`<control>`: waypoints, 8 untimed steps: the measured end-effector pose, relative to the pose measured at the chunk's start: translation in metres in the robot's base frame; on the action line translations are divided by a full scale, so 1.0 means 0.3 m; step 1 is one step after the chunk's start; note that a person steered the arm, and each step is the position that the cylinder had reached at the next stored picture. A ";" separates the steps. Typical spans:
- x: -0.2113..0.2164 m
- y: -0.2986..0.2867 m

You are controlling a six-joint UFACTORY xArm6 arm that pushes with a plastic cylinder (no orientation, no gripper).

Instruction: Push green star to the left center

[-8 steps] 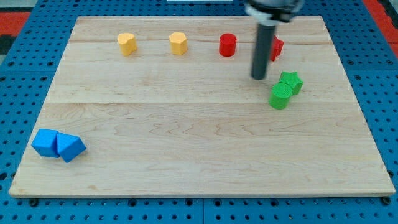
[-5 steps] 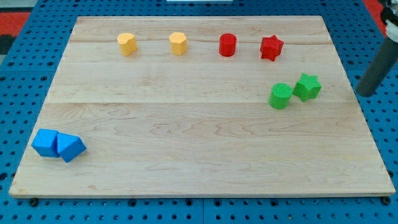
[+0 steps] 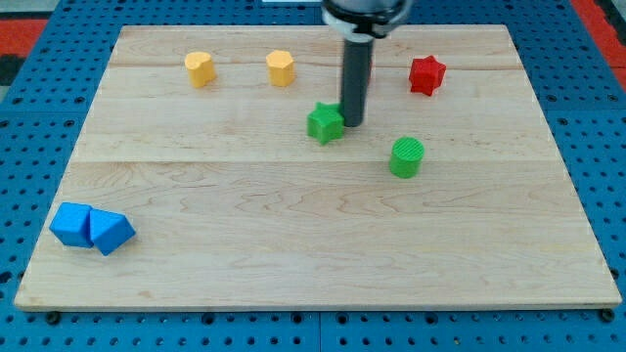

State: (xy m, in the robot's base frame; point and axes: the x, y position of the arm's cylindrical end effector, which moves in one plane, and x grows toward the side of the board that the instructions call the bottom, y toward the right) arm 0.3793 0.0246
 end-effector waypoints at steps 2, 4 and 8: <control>0.001 -0.132; 0.081 -0.150; -0.055 -0.546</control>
